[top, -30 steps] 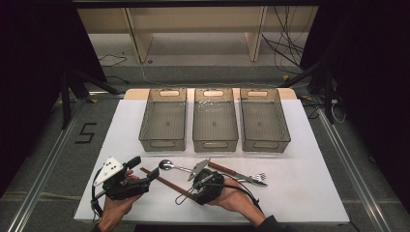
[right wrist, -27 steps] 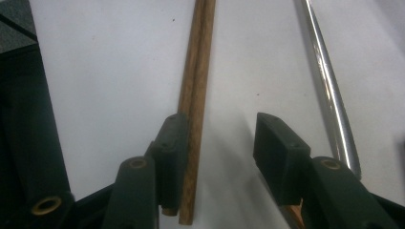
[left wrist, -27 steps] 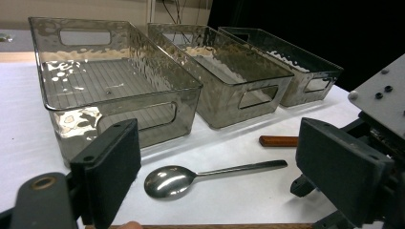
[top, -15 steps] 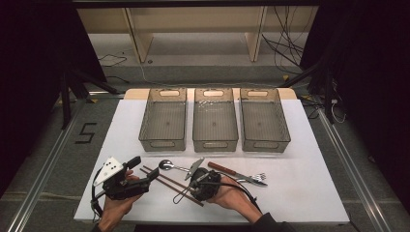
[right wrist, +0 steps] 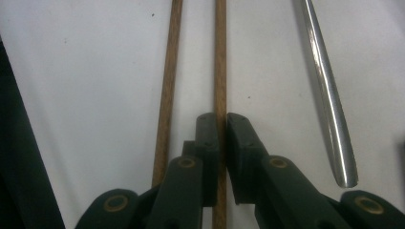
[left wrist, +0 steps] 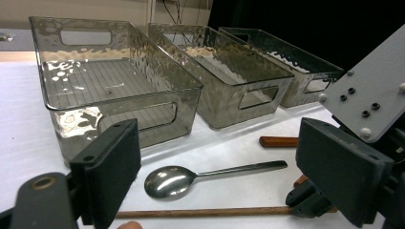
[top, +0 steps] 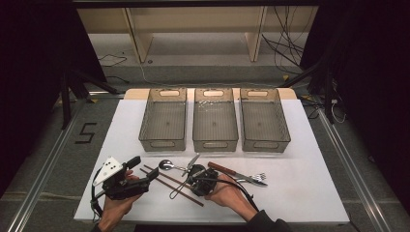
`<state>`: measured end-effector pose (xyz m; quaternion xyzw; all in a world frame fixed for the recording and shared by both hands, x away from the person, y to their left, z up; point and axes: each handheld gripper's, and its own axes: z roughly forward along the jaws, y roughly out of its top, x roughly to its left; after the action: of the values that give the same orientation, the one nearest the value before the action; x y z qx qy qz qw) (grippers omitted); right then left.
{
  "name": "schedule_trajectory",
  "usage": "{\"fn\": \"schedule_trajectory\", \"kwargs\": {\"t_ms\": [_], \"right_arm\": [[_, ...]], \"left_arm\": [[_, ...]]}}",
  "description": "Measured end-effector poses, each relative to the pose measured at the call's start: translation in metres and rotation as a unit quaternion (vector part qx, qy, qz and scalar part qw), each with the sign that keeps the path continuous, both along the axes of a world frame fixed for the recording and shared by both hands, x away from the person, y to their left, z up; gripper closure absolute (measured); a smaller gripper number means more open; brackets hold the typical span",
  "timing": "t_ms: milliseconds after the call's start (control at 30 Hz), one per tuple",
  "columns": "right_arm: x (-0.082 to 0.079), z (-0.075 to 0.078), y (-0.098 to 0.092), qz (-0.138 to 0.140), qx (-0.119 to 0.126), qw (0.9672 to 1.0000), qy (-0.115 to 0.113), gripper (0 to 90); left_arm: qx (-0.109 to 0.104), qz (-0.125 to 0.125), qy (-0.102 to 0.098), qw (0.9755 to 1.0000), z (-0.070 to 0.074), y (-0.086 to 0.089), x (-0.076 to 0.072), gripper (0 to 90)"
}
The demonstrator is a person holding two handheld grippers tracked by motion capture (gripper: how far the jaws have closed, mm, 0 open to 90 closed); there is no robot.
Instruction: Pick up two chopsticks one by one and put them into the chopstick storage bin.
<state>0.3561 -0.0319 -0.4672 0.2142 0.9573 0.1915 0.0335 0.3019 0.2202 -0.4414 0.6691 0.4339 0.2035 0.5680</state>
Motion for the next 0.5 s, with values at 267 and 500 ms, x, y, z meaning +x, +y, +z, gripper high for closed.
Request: {"fn": "schedule_trajectory", "kwargs": {"t_ms": [267,500], "right_arm": [[-0.001,0.002,-0.001,-0.003,0.012,0.9999,-0.001,84.9],[0.001,0.011,-0.007,-0.002,0.034,0.9994,-0.001,85.1]], "left_arm": [[-0.004,0.002,-0.001,1.0,0.0,0.001,0.0,14.9],[-0.01,0.007,-0.003,0.9999,0.001,0.003,0.0,14.9]]}}
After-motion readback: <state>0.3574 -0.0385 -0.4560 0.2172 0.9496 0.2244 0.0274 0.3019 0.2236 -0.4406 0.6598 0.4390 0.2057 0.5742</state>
